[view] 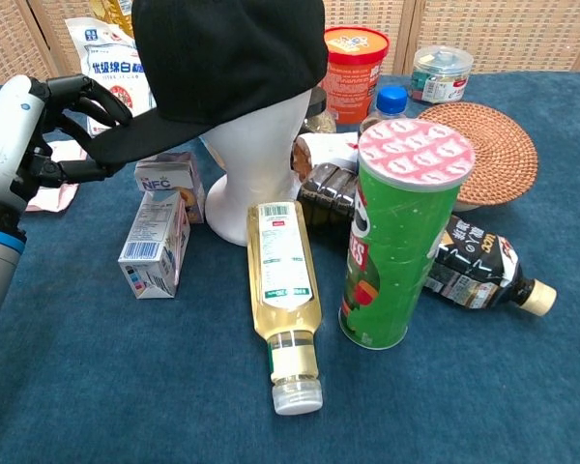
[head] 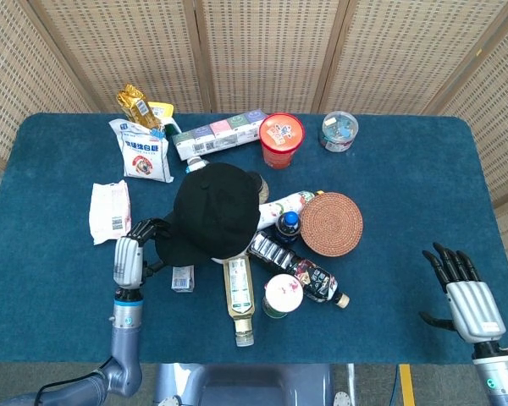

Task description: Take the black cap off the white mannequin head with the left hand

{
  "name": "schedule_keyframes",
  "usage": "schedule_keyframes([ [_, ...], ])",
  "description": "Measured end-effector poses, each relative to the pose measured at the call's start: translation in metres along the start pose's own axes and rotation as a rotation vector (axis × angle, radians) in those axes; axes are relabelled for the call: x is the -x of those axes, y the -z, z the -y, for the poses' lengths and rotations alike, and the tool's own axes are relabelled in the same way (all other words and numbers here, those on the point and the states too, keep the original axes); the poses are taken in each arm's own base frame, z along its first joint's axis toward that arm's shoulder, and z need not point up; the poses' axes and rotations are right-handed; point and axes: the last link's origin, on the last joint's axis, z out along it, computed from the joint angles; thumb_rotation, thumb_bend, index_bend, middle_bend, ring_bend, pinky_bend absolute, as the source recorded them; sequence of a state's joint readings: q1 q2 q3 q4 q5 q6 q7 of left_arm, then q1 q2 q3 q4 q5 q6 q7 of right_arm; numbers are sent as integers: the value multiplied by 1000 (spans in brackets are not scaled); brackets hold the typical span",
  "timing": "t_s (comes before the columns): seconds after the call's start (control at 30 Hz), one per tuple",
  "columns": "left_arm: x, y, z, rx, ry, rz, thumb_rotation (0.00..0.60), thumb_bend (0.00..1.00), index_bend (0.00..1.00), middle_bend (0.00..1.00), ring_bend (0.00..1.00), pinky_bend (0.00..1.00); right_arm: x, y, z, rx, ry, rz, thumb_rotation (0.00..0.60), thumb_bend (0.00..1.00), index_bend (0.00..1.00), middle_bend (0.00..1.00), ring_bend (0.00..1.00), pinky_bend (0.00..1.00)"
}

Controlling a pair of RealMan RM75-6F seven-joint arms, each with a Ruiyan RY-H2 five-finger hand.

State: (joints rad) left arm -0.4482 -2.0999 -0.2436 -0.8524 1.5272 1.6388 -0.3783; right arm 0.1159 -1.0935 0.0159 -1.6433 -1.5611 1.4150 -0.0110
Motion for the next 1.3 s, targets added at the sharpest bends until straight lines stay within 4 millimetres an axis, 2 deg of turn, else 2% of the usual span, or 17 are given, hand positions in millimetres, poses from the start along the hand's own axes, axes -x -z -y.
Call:
schedule_keyframes([
  [0.43, -14, -11, -7, 74, 2, -93, 600, 374, 747, 588, 477, 592, -2, 1, 0, -5, -8, -6, 600, 0, 77, 0, 0, 6],
  [0.97, -46, -51, -30, 223, -69, -207, 600, 400, 817, 652, 528, 640, -4, 3, 0, -7, -16, -12, 600, 0, 76, 0, 0, 6],
  [1.3, -74, -69, -34, 291, -144, -271, 600, 422, 830, 661, 533, 646, -4, 3, 1, -9, -18, -14, 600, 0, 76, 0, 0, 6],
])
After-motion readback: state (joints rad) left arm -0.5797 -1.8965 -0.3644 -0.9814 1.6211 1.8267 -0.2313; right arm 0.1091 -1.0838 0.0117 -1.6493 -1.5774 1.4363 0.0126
